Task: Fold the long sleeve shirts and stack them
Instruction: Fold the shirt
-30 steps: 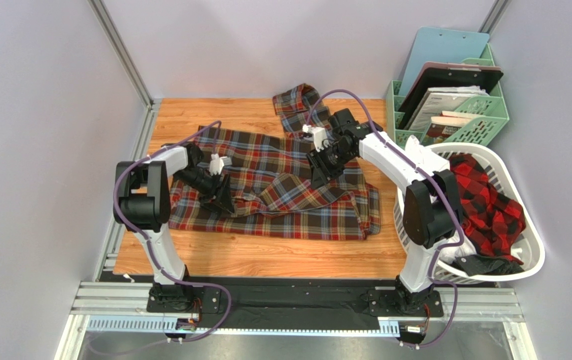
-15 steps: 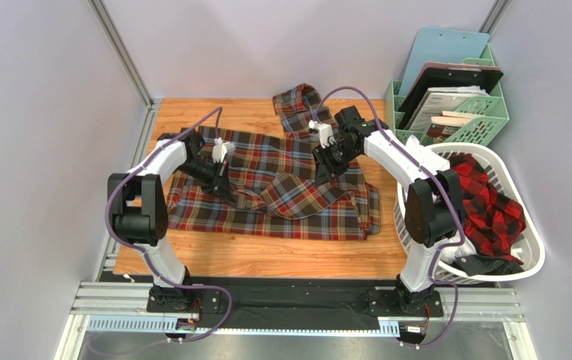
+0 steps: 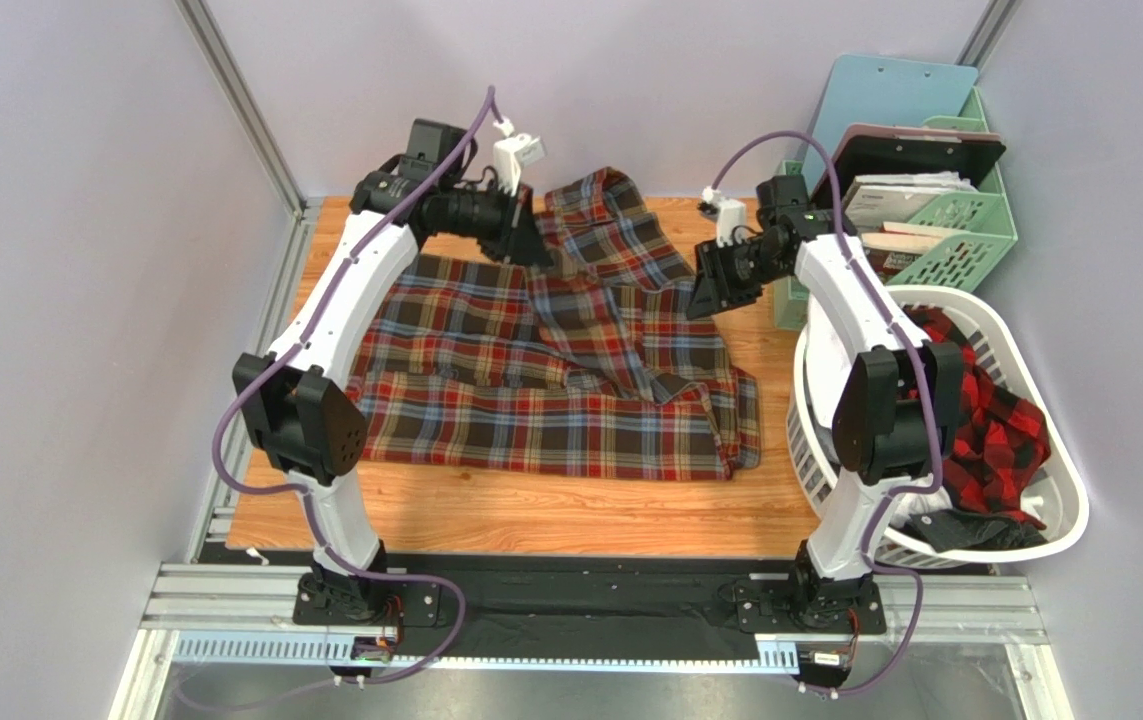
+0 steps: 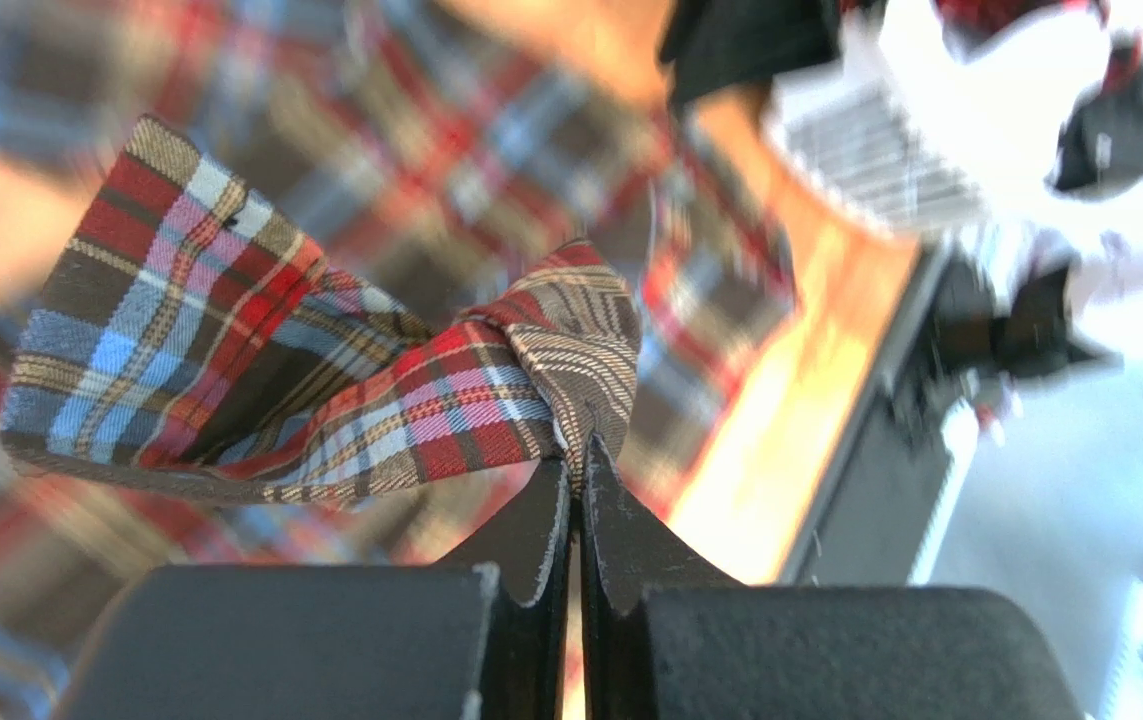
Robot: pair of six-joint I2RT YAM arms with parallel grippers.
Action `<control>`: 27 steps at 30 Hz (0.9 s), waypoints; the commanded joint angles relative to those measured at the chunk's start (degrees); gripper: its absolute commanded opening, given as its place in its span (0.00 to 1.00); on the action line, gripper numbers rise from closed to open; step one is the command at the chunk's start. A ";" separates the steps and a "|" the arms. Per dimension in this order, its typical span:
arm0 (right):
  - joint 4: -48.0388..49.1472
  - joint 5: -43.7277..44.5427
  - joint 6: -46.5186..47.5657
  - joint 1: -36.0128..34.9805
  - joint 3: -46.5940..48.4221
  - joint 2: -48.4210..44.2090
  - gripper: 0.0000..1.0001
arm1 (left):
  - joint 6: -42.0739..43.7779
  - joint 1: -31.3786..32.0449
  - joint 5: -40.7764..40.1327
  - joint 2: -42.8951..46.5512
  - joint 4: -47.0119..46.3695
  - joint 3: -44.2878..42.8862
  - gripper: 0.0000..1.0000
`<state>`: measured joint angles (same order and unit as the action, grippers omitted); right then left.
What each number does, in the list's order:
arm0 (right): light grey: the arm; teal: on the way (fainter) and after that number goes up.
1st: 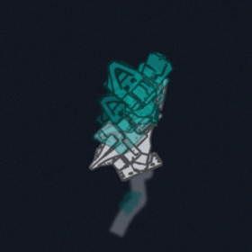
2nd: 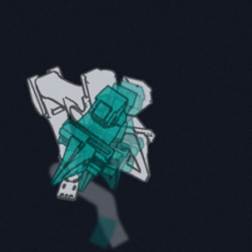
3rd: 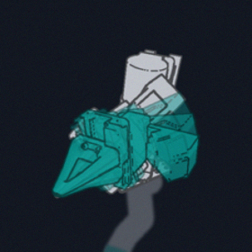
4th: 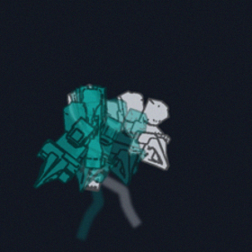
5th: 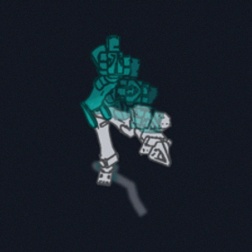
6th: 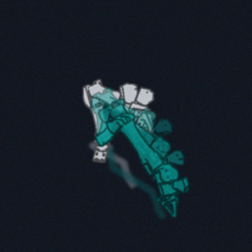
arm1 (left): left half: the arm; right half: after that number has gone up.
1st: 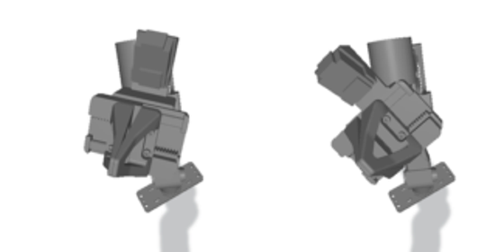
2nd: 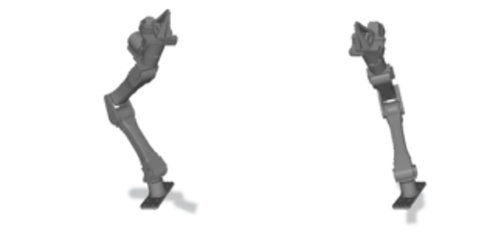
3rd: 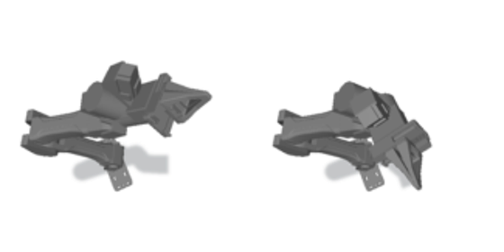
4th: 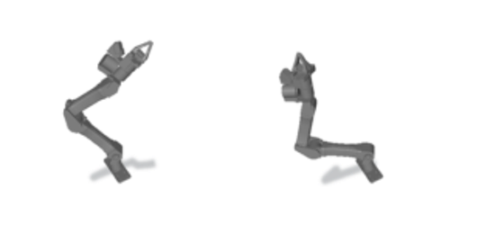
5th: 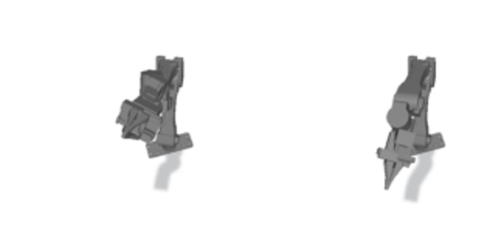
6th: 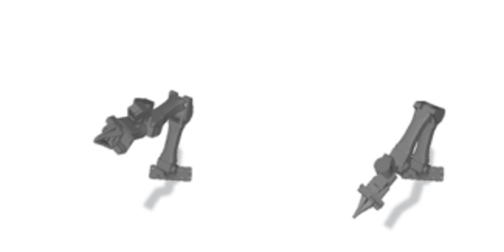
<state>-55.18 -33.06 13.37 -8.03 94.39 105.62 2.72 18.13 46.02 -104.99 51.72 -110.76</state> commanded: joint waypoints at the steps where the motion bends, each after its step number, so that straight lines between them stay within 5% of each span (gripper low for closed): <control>1: -1.60 -1.48 1.05 2.58 3.34 -3.06 0.38 | -10.44 2.61 -4.27 -4.42 -12.69 -7.44 0.00; 9: -1.95 -1.31 2.54 4.16 1.41 -4.20 0.38 | -10.11 5.34 -2.87 -4.88 -17.63 -8.87 0.00; 19: -2.04 -1.48 3.77 4.34 -0.61 -5.34 0.38 | 17.72 2.36 0.82 10.32 3.20 12.39 0.00; 27: -1.95 -2.01 3.07 4.25 -1.31 -5.08 0.38 | 36.12 -2.31 -2.77 10.24 15.69 22.41 0.00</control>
<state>-57.63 -33.58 15.99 -3.92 93.58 102.35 26.00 16.93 44.66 -94.50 60.55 -91.61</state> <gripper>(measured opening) 0.382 0.006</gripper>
